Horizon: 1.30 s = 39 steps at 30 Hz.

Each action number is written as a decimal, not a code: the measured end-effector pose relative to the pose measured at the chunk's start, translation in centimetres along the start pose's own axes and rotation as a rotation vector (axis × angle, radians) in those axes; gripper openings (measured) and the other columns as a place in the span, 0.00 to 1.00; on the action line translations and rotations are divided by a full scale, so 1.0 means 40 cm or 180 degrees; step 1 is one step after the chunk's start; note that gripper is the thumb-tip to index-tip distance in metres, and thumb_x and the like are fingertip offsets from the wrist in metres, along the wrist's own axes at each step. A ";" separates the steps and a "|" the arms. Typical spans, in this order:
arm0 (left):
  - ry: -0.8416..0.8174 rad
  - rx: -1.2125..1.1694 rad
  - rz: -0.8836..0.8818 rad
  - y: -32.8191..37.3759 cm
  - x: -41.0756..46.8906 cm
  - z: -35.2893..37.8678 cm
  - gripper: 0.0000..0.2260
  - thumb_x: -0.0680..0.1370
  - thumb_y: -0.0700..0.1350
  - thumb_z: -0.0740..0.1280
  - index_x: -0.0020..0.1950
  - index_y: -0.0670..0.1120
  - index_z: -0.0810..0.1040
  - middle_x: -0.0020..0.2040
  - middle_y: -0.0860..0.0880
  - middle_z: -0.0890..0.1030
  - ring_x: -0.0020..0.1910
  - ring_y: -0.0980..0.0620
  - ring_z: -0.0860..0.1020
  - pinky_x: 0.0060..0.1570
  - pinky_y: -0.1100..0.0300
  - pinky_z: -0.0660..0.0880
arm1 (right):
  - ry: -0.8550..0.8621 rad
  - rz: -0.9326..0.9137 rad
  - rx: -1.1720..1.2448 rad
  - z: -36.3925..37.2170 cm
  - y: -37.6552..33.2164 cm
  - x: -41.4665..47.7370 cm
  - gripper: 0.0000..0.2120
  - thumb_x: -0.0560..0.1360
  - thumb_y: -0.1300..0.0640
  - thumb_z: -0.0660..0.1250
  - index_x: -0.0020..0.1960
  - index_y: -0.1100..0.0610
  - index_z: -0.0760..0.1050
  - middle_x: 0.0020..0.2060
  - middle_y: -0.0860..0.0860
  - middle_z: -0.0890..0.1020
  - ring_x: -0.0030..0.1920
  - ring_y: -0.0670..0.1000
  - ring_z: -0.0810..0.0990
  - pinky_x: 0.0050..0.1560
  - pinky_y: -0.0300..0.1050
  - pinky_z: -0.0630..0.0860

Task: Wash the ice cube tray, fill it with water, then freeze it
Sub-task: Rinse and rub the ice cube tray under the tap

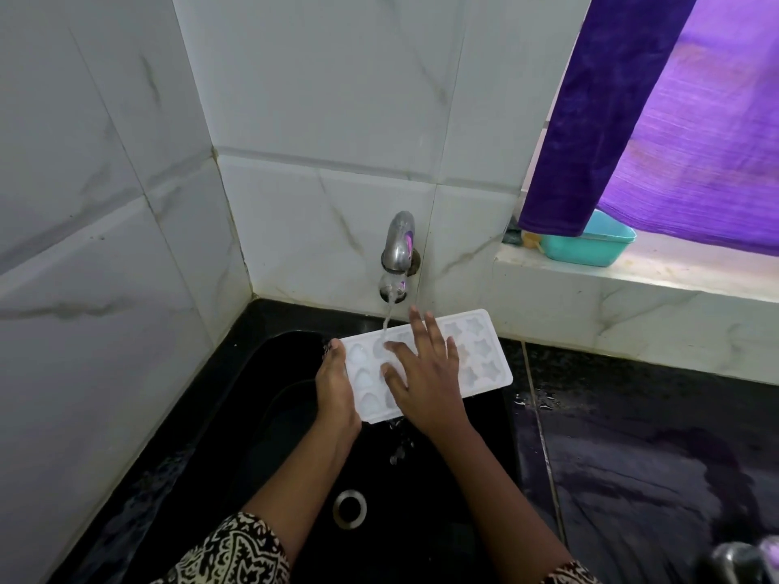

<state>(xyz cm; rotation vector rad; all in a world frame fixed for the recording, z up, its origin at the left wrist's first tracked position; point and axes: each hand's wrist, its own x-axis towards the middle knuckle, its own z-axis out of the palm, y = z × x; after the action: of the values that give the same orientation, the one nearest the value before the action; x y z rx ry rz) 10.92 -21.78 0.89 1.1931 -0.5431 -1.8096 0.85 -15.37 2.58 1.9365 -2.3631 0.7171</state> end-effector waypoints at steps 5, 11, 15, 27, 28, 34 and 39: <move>-0.0216 -0.0216 -0.0175 0.012 -0.009 0.007 0.27 0.83 0.58 0.55 0.69 0.36 0.72 0.65 0.32 0.76 0.65 0.32 0.74 0.68 0.36 0.67 | -0.0250 -0.0057 -0.0289 0.016 -0.023 0.019 0.19 0.79 0.41 0.54 0.62 0.50 0.72 0.77 0.49 0.44 0.75 0.48 0.33 0.73 0.60 0.41; -0.0288 -0.0123 -0.0193 0.008 -0.021 0.002 0.27 0.82 0.58 0.56 0.68 0.36 0.73 0.64 0.33 0.76 0.64 0.32 0.74 0.67 0.35 0.67 | 0.0177 0.0048 -0.0514 0.001 -0.013 0.012 0.16 0.79 0.43 0.56 0.53 0.51 0.77 0.77 0.51 0.50 0.77 0.53 0.44 0.72 0.61 0.43; -0.0308 -0.0124 -0.0064 0.018 -0.011 0.000 0.27 0.83 0.57 0.56 0.68 0.35 0.72 0.64 0.32 0.76 0.64 0.32 0.74 0.68 0.36 0.67 | -0.0120 -0.0065 -0.0677 0.031 -0.045 -0.003 0.24 0.79 0.40 0.52 0.66 0.53 0.70 0.76 0.48 0.42 0.74 0.50 0.34 0.72 0.59 0.38; -0.0194 0.0092 0.0062 0.013 0.007 -0.010 0.24 0.83 0.56 0.57 0.64 0.36 0.75 0.59 0.33 0.80 0.59 0.33 0.78 0.63 0.36 0.71 | -0.0246 -0.0076 -0.0609 0.034 -0.039 -0.006 0.26 0.79 0.38 0.46 0.68 0.51 0.67 0.75 0.46 0.37 0.72 0.48 0.28 0.71 0.57 0.35; -0.0202 0.0110 0.0059 0.012 0.009 -0.014 0.24 0.83 0.56 0.57 0.64 0.36 0.75 0.59 0.33 0.80 0.59 0.33 0.78 0.64 0.35 0.71 | -0.0268 -0.0089 -0.0536 0.033 -0.034 -0.008 0.24 0.79 0.39 0.48 0.68 0.50 0.67 0.74 0.45 0.36 0.72 0.48 0.28 0.72 0.57 0.35; -0.0160 0.0091 0.0000 -0.006 -0.008 -0.019 0.24 0.82 0.56 0.58 0.63 0.36 0.76 0.58 0.33 0.80 0.58 0.31 0.78 0.61 0.34 0.72 | -0.0233 -0.0066 -0.0732 0.008 -0.020 -0.001 0.11 0.77 0.46 0.59 0.57 0.47 0.73 0.77 0.49 0.42 0.76 0.53 0.38 0.72 0.60 0.40; -0.0253 0.0184 0.0022 0.015 -0.003 -0.011 0.24 0.83 0.56 0.57 0.64 0.37 0.76 0.58 0.34 0.80 0.58 0.33 0.78 0.62 0.36 0.72 | -0.0458 0.0122 -0.0657 0.014 -0.055 0.014 0.14 0.79 0.50 0.57 0.63 0.51 0.70 0.77 0.50 0.40 0.75 0.53 0.35 0.72 0.62 0.41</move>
<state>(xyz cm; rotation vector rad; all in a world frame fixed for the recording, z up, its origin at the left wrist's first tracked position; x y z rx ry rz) 11.60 -21.94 1.20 1.1603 -0.6482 -1.8527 2.91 -16.38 2.98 1.9205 -2.4472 0.3281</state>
